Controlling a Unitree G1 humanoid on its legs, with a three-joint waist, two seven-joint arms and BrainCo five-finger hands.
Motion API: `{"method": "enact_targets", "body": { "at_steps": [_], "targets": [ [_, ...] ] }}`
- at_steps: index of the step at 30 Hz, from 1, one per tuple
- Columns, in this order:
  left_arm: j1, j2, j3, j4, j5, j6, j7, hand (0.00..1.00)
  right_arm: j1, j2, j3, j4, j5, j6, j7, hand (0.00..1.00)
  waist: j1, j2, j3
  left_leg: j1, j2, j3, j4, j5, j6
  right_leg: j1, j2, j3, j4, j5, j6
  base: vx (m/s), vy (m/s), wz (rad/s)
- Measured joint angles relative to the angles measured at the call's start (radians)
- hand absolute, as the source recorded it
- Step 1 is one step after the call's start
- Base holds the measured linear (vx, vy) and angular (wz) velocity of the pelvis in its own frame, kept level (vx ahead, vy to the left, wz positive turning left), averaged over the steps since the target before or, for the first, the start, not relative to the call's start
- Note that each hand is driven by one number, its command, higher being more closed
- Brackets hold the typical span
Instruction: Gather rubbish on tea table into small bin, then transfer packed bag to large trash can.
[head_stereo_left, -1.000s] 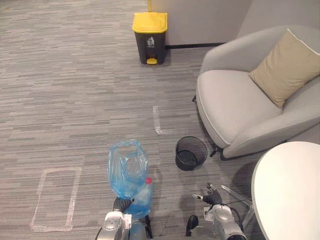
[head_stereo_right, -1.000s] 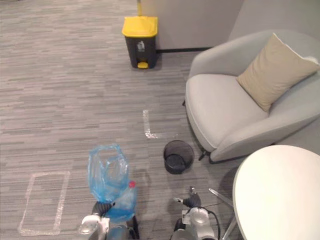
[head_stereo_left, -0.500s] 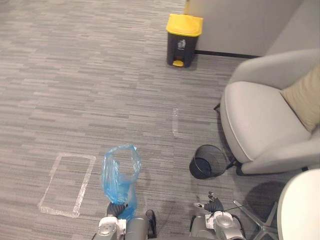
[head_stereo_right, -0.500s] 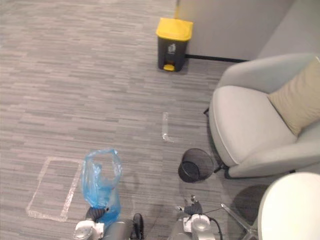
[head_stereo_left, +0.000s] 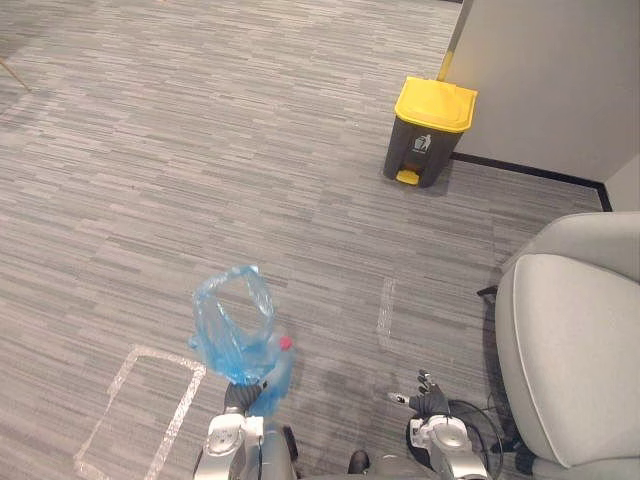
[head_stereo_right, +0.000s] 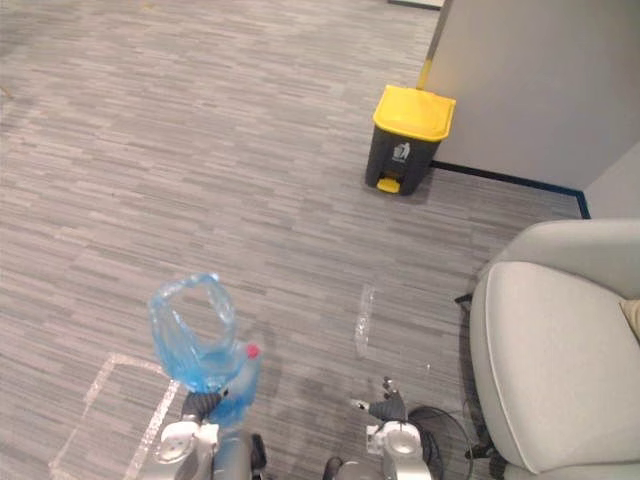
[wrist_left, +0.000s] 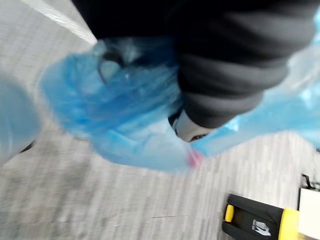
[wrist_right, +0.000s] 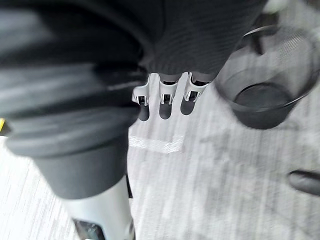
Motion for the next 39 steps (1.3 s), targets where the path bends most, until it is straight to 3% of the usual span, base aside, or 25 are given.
{"method": "enact_targets", "body": {
  "at_steps": [2,3,4,7,8,9,10,11,13,16,18,19,20,21,23,24,25,26,29,31,33,34,35,36,39],
  "targets": [
    [0.005,-0.024,0.005,0.017,0.000,-0.002,0.000,1.00,0.004,-0.017,-0.037,0.014,0.000,0.001,-0.005,0.00,0.003,0.035,-0.013,0.020,-0.013,-0.113,-0.378,0.209,-0.053,0.026,-0.011,0.046,0.004,-0.061,0.082,0.41,0.314,-0.56],
    [-0.012,-0.010,0.004,0.057,0.000,-0.001,0.000,1.00,-0.007,-0.002,-0.042,0.063,0.000,0.013,-0.008,0.00,0.001,-0.007,-0.009,0.033,-0.051,-0.092,-0.366,0.252,-0.055,0.040,-0.058,0.074,-0.004,-0.091,0.115,0.52,0.389,-0.42],
    [-0.040,0.004,0.010,0.075,0.000,0.002,0.004,1.00,-0.008,0.009,-0.043,0.067,-0.001,0.017,-0.005,0.00,-0.004,-0.025,-0.016,0.036,-0.075,-0.082,-0.358,0.205,-0.055,0.022,-0.072,0.107,-0.002,-0.068,0.105,0.58,0.410,-0.40],
    [-0.042,0.011,0.009,0.077,0.000,0.002,0.005,1.00,-0.010,0.011,-0.042,0.066,-0.007,0.017,-0.003,0.00,0.001,-0.027,-0.016,0.081,-0.074,-0.009,-0.269,0.100,-0.014,-0.007,-0.114,0.172,0.135,-0.043,0.133,0.36,0.233,-0.58],
    [-0.025,0.015,-0.003,0.076,0.000,0.002,0.005,1.00,-0.011,0.012,-0.040,0.064,-0.011,0.016,-0.003,0.00,0.004,-0.023,-0.015,0.158,-0.077,0.048,-0.287,0.054,-0.007,-0.086,-0.140,0.219,0.334,0.000,0.198,0.43,0.280,-0.97],
    [-0.018,0.021,-0.012,0.077,0.000,0.003,0.005,1.00,-0.012,0.014,-0.037,0.064,-0.012,0.017,-0.003,0.00,0.004,-0.023,-0.015,0.187,-0.079,0.069,-0.304,0.045,-0.003,-0.130,-0.149,0.231,0.430,0.026,0.223,0.35,0.201,-0.90],
    [-0.017,0.032,-0.026,0.079,0.000,0.006,0.005,1.00,-0.014,0.016,-0.032,0.064,-0.012,0.017,-0.002,0.00,-0.007,-0.023,-0.014,0.235,-0.087,0.094,-0.333,0.037,0.002,-0.209,-0.159,0.240,0.588,0.024,0.223,0.33,0.099,-0.50],
    [-0.015,0.039,-0.034,0.084,0.000,0.015,0.009,1.00,-0.021,0.017,-0.026,0.069,-0.012,0.017,-0.002,0.00,-0.032,-0.012,-0.007,0.318,-0.091,0.111,-0.396,0.032,0.003,-0.316,-0.145,0.190,0.751,-0.022,0.173,0.33,0.072,-0.38],
    [-0.016,0.042,-0.034,0.093,0.000,0.015,0.010,1.00,-0.019,0.016,-0.016,0.074,-0.013,0.017,-0.002,0.00,-0.036,0.000,0.000,0.387,-0.090,0.129,-0.456,0.031,0.001,-0.390,-0.130,0.123,0.768,-0.050,0.127,0.32,0.037,-0.31],
    [-0.043,0.064,-0.033,0.142,0.000,0.016,0.016,1.00,-0.041,-0.005,0.010,0.096,-0.013,0.012,-0.001,0.00,-0.058,0.004,0.004,0.490,-0.081,0.148,-0.544,0.031,-0.001,-0.490,-0.079,-0.035,0.509,-0.071,0.084,0.47,-0.064,-0.09],
    [-0.062,0.080,-0.033,0.161,0.000,0.015,0.020,1.00,-0.038,-0.017,0.010,0.099,-0.013,0.013,-0.003,0.00,-0.070,-0.013,0.003,0.545,-0.093,0.137,-0.594,0.025,-0.042,-0.495,-0.042,-0.085,0.215,0.063,0.061,0.47,-0.115,0.32],
    [-0.068,0.081,-0.033,0.186,0.002,0.016,0.025,1.00,-0.030,-0.036,0.008,0.124,-0.014,0.013,-0.004,0.00,-0.083,-0.009,0.005,0.584,-0.092,0.098,-0.611,0.013,-0.071,-0.480,-0.017,-0.071,0.193,0.175,-0.038,0.61,-0.172,0.04],
    [-0.064,0.073,-0.034,0.204,0.004,0.015,0.025,1.00,-0.041,-0.049,0.005,0.132,-0.013,0.014,-0.005,0.00,-0.078,0.032,-0.003,0.581,-0.062,0.058,-0.582,0.034,-0.100,-0.487,0.002,-0.068,0.238,0.107,-0.038,0.51,-0.153,-0.06],
    [-0.061,0.069,-0.034,0.204,0.004,0.015,0.025,1.00,-0.041,-0.049,0.004,0.132,-0.013,0.014,-0.005,0.00,-0.079,0.034,-0.001,0.580,-0.058,0.053,-0.570,0.034,-0.101,-0.486,0.002,-0.069,0.243,0.098,-0.038,0.58,-0.207,-0.19],
    [-0.062,0.055,-0.020,0.201,0.006,0.015,0.026,1.00,-0.038,-0.047,-0.029,0.123,-0.012,0.015,-0.004,0.00,-0.087,0.051,0.011,0.513,-0.008,0.003,-0.339,0.046,-0.120,-0.431,0.020,-0.081,0.258,0.038,-0.046,0.38,-0.178,0.03],
    [-0.059,0.046,-0.012,0.193,0.007,0.015,0.024,1.00,-0.027,-0.039,-0.028,0.120,-0.012,0.018,-0.004,0.00,-0.086,0.058,0.015,0.450,0.034,-0.027,-0.146,0.100,-0.133,-0.366,0.044,-0.084,0.227,0.023,-0.054,0.50,-0.172,-0.11],
    [-0.042,0.030,-0.011,0.165,0.010,0.014,0.024,1.00,-0.017,-0.029,-0.010,0.106,-0.010,0.019,-0.005,0.00,-0.073,0.059,0.017,0.375,0.077,-0.053,0.077,0.116,-0.134,-0.288,0.067,-0.070,0.184,0.007,-0.067,0.48,-0.130,-0.27],
    [-0.034,0.018,-0.007,0.148,0.011,0.012,0.022,1.00,-0.013,-0.024,-0.003,0.085,-0.010,0.019,-0.005,0.00,-0.065,0.056,0.019,0.333,0.096,-0.053,0.178,0.096,-0.123,-0.247,0.077,-0.061,0.163,-0.005,-0.072,0.45,-0.065,-0.42],
    [-0.021,-0.011,-0.003,0.125,0.010,0.013,0.007,1.00,0.004,-0.001,-0.007,0.050,-0.008,0.018,-0.005,0.00,-0.034,0.030,0.015,0.188,0.104,-0.015,0.239,0.042,-0.075,-0.128,0.082,-0.006,0.103,-0.045,-0.062,0.51,-0.007,-0.53],
    [-0.017,-0.017,-0.001,0.118,0.011,0.014,0.001,1.00,-0.010,0.008,-0.020,0.050,-0.008,0.019,-0.005,0.00,-0.019,0.015,0.017,0.118,0.055,0.001,0.002,0.029,-0.061,-0.056,0.062,0.037,0.054,-0.052,-0.045,0.48,0.119,-0.60],
    [-0.018,-0.023,-0.001,0.118,0.011,0.014,0.001,1.00,-0.019,0.006,-0.044,0.056,-0.008,0.019,-0.008,0.00,-0.017,0.006,0.020,0.104,-0.015,-0.018,-0.256,0.072,-0.058,-0.016,0.030,0.053,0.018,-0.055,-0.023,0.42,0.155,-0.43],
    [-0.017,-0.026,-0.006,0.119,0.011,0.014,0.001,1.00,-0.016,-0.004,-0.055,0.064,-0.009,0.018,-0.011,0.00,-0.016,0.013,0.015,0.114,-0.052,-0.040,-0.418,0.146,-0.060,0.004,0.024,0.068,-0.006,-0.059,0.009,0.37,0.206,-0.52],
    [-0.016,-0.027,-0.007,0.127,0.011,0.014,0.002,1.00,-0.011,-0.021,-0.060,0.086,-0.009,0.019,-0.016,0.00,-0.006,0.027,0.007,0.120,-0.072,-0.081,-0.501,0.318,-0.042,0.024,0.024,0.100,-0.024,-0.081,0.050,0.48,0.289,-0.52],
    [-0.025,-0.013,-0.007,0.151,0.011,0.016,0.002,1.00,-0.017,-0.011,-0.062,0.110,-0.009,0.026,-0.019,0.00,-0.002,-0.006,0.000,0.125,-0.102,-0.060,-0.482,0.295,-0.030,0.033,-0.013,0.121,-0.027,-0.090,0.068,0.57,0.320,-0.42],
    [-0.032,-0.011,-0.007,0.159,0.011,0.016,0.004,1.00,0.001,0.003,-0.062,0.108,-0.012,0.025,-0.015,0.00,0.010,-0.016,-0.009,0.167,-0.134,0.004,-0.420,0.166,0.008,-0.043,-0.078,0.178,0.198,-0.093,0.096,0.47,0.274,-0.40]
  ]
}}
